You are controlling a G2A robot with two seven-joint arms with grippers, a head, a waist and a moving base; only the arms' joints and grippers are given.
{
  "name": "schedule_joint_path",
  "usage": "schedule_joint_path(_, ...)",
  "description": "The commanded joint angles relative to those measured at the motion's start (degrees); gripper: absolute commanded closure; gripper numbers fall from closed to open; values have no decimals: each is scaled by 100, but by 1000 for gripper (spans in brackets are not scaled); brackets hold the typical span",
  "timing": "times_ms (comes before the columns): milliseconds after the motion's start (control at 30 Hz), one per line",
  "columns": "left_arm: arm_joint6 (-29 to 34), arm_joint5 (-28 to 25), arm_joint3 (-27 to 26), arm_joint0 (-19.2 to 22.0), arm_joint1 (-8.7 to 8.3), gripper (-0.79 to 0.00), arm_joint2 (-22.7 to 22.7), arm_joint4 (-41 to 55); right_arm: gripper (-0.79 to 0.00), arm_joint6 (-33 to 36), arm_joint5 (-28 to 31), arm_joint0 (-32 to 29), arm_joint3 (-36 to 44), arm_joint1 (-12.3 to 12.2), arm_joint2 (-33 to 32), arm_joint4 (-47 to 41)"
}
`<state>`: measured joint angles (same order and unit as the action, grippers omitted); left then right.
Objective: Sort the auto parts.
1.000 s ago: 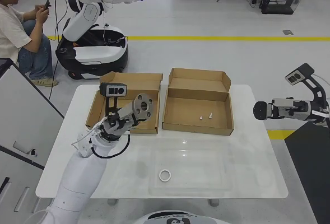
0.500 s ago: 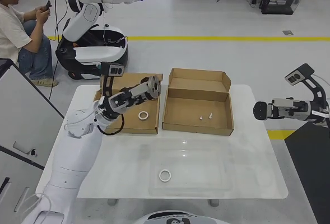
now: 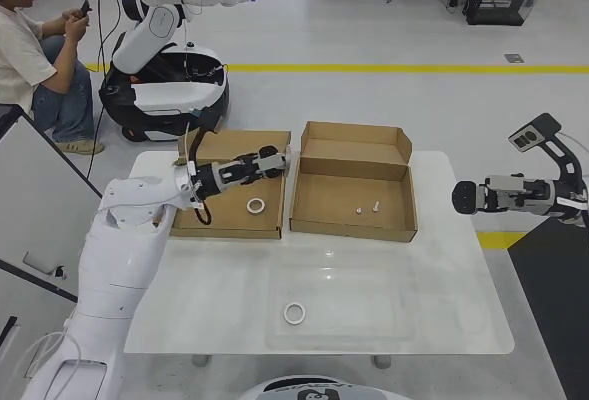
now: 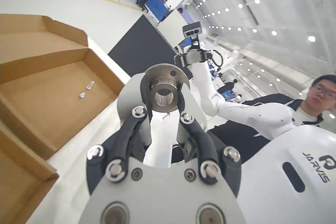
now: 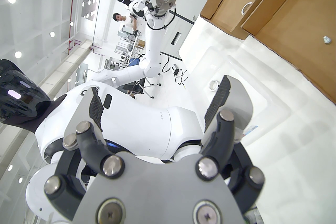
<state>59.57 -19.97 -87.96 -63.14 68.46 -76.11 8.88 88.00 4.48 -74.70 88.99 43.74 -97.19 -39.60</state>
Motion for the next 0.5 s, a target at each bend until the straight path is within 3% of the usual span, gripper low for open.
schedule_joint_path(0,-49,125,14,6,-21,0,21,-340,-785,0,0,0,0,0,0,0)
schedule_joint_path(200,-142,537,128,147,-72,0,70,-983,-785,0,0,0,0,0,0,0)
schedule_joint_path(467,-168,517,149,173,-71,0,88,-950,-785,0,0,0,0,0,0,0)
